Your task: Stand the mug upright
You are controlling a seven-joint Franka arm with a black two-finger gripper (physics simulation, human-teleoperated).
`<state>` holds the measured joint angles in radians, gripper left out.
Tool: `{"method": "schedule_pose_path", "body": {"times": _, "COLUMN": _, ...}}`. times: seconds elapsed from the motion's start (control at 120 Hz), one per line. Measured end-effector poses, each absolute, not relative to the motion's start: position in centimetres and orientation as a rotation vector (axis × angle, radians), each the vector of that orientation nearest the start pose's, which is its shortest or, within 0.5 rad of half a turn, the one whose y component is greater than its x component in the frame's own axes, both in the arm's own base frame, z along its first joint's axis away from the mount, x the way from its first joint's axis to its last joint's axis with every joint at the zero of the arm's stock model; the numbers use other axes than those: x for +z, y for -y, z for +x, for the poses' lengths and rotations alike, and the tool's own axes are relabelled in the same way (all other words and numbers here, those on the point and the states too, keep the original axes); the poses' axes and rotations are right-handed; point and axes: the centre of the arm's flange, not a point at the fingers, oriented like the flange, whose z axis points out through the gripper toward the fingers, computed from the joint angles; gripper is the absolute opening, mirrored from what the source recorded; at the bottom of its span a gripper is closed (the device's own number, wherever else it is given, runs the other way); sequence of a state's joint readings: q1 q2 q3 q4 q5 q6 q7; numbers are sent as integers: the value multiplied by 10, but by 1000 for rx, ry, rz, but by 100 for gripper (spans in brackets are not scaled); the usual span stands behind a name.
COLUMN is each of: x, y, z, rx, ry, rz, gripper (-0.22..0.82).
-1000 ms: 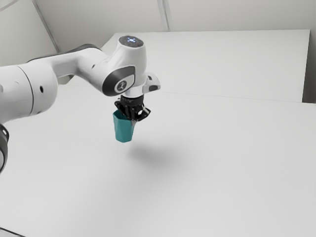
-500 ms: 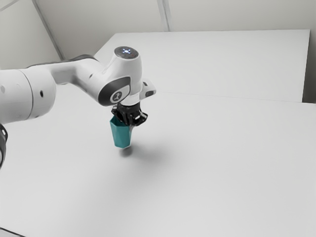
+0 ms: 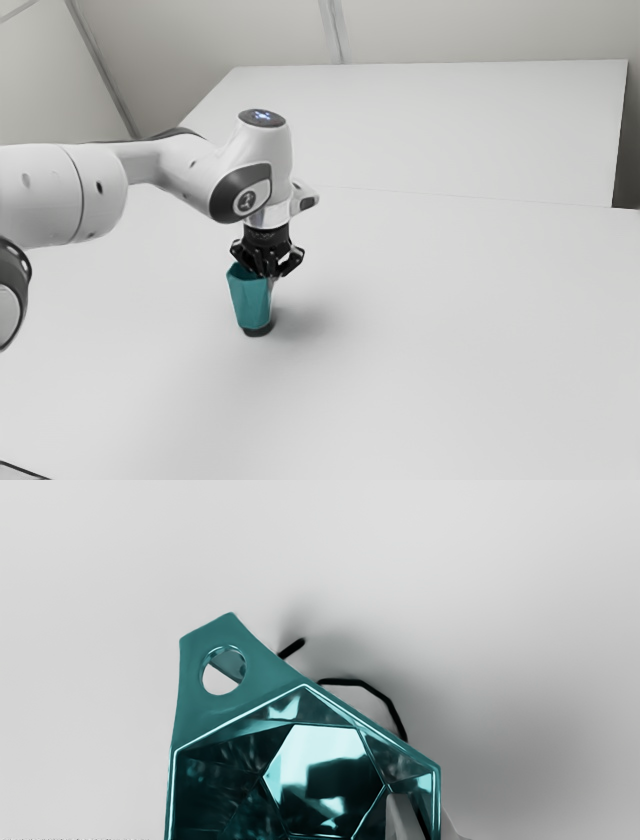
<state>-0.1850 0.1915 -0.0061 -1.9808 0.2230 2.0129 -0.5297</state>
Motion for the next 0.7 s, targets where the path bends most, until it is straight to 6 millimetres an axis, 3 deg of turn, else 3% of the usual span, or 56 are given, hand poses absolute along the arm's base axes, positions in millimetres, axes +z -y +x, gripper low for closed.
{"method": "schedule_pose_path", "body": {"times": 0.1, "x": 355, "y": 97, "z": 567, "rx": 131, "ry": 334, "rz": -2879, "gripper": -15}}
{"method": "schedule_pose_path", "body": {"times": 0.325, "x": 359, "y": 100, "z": 569, "rx": 124, "ry": 337, "rz": -2882, "gripper": 14}}
{"method": "schedule_pose_path", "body": {"times": 0.475, "x": 362, "y": 103, "z": 570, "rx": 116, "ry": 338, "rz": -2886, "gripper": 26}}
{"method": "schedule_pose_path", "body": {"times": 0.592, "x": 371, "y": 105, "z": 575, "rx": 89, "ry": 342, "rz": -2894, "gripper": 36}}
{"method": "schedule_pose_path", "body": {"times": 0.7, "x": 398, "y": 124, "z": 584, "rx": 12, "ry": 324, "rz": -2931, "gripper": 46}}
